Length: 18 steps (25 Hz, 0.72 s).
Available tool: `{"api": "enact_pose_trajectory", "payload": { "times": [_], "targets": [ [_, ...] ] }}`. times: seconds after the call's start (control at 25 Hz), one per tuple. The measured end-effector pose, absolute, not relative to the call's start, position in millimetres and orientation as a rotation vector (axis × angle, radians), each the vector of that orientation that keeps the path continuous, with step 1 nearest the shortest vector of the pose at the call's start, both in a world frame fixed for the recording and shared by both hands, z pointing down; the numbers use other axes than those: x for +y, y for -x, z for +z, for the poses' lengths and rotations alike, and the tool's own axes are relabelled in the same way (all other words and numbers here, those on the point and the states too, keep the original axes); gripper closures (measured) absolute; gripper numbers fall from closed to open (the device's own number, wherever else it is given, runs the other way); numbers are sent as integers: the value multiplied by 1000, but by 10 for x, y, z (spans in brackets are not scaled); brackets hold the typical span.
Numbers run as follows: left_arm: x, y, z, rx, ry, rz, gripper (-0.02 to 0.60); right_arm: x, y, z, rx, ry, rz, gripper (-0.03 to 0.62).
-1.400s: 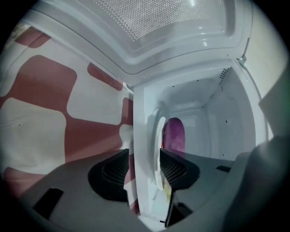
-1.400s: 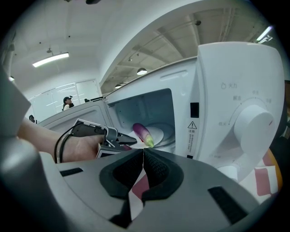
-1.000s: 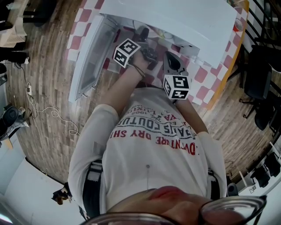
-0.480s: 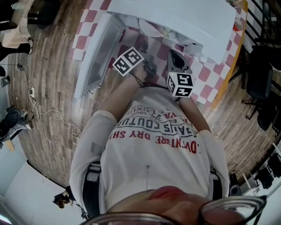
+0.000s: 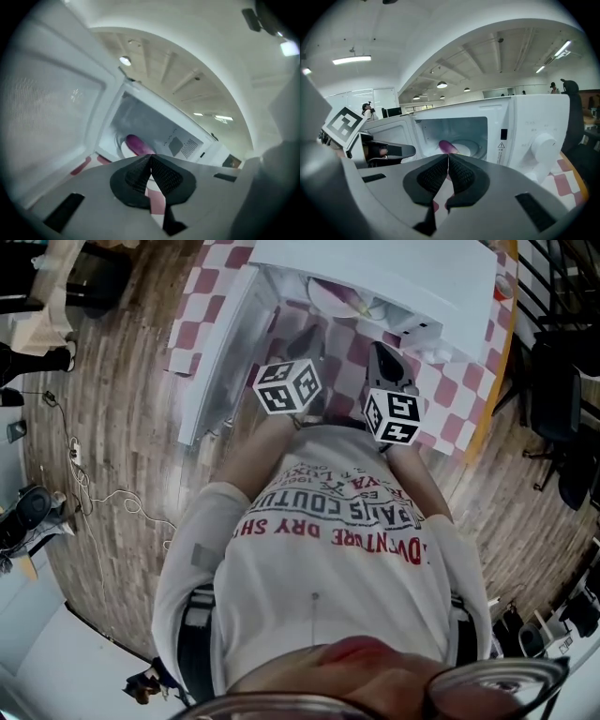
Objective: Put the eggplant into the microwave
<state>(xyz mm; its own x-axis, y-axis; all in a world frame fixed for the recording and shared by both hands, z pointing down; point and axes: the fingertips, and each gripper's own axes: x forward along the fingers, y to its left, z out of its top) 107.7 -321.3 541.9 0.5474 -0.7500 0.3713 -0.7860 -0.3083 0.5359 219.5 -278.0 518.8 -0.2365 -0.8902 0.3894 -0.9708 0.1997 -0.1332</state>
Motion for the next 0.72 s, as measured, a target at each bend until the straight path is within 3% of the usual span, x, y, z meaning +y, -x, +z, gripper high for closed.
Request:
{"api": "enact_pose_trajectory", "payload": {
  "times": [0.24,0.72],
  "targets": [
    [-3110,-1113,4920,-1292,-2541,219,555,-2740,-2135,5016,-2231,-1886,420,568],
    [-3083,-1051,4654,-1241,-2664,179,554,-2781,-2020,4801,-2187,-1969,280,568]
  ]
}}
